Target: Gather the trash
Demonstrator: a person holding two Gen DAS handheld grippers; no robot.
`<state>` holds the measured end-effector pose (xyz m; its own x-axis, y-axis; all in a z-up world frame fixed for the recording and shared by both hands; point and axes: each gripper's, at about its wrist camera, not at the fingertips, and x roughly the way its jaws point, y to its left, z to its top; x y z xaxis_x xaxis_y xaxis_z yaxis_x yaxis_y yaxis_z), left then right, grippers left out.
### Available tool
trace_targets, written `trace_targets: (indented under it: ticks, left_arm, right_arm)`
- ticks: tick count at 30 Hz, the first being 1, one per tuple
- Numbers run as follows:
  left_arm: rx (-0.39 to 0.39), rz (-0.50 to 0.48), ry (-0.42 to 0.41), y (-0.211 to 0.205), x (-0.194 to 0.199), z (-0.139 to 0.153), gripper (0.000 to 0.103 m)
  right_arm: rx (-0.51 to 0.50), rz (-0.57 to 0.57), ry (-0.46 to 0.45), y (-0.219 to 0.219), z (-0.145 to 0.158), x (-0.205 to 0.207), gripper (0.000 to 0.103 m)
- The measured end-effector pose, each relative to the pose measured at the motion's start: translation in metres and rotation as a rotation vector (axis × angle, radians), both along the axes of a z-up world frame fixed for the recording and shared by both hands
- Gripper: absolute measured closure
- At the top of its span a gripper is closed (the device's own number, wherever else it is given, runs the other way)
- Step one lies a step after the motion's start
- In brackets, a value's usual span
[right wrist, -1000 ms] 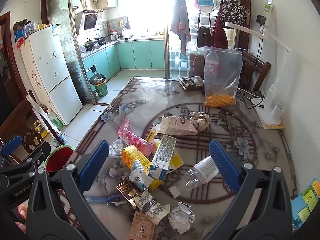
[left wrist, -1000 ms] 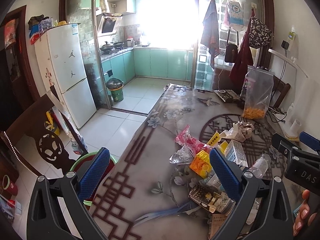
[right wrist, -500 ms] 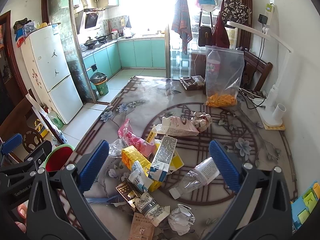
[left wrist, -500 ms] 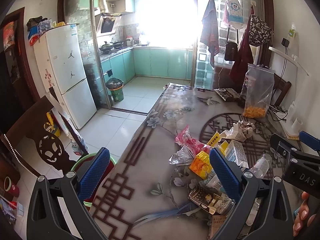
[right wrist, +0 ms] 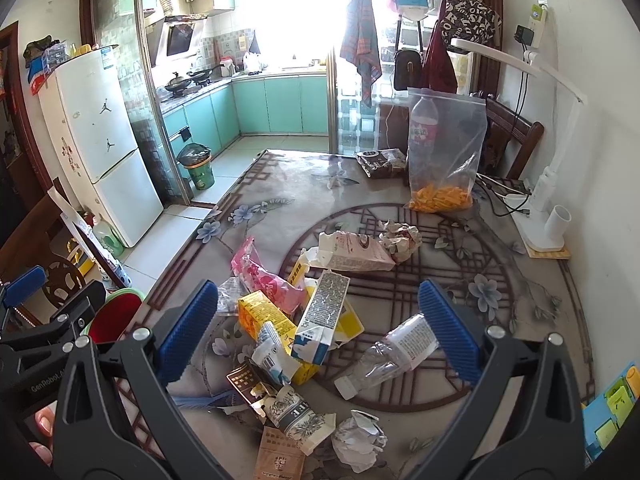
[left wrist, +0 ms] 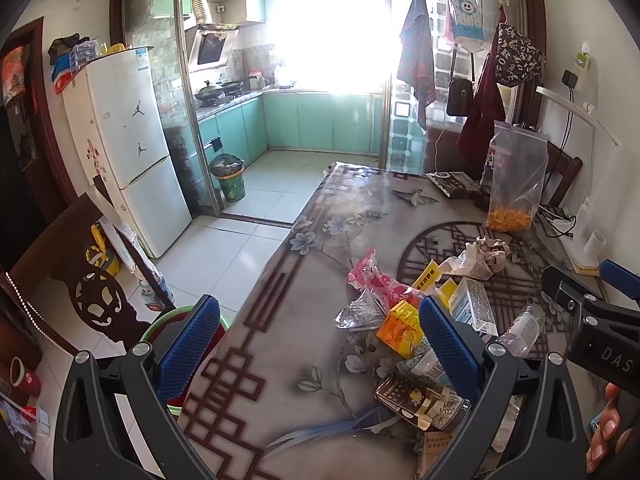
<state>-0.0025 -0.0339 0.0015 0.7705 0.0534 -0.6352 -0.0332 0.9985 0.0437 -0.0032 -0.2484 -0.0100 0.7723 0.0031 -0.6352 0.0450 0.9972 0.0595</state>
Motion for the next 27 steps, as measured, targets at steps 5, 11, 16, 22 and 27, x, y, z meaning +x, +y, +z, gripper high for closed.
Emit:
trace_targets:
  ticks: [5,11,16,22,27]
  left_arm:
    - [0.003,-0.009,0.007,-0.004,0.004,-0.003,0.008]
    - [0.002,-0.033,0.025,-0.009,0.005,-0.008,0.008]
    - [-0.024,-0.064,0.032,-0.010,0.007,-0.011,0.008]
    - [-0.067,-0.071,0.069,0.001,0.012,-0.021,0.008]
    - [-0.073,-0.119,0.109,0.002,0.014,-0.034,0.008]
  right_arm:
    - [0.002,-0.003,0.021,-0.004,-0.003,0.002,0.004]
    - [0.007,-0.030,0.029,-0.012,-0.006,0.002,0.004]
    - [-0.010,-0.028,0.032,-0.013,-0.007,0.004,0.004]
    - [0.052,0.031,0.059,-0.033,-0.010,0.010,0.004]
    - [0.021,0.151,0.113,-0.042,-0.022,0.005,0.004]
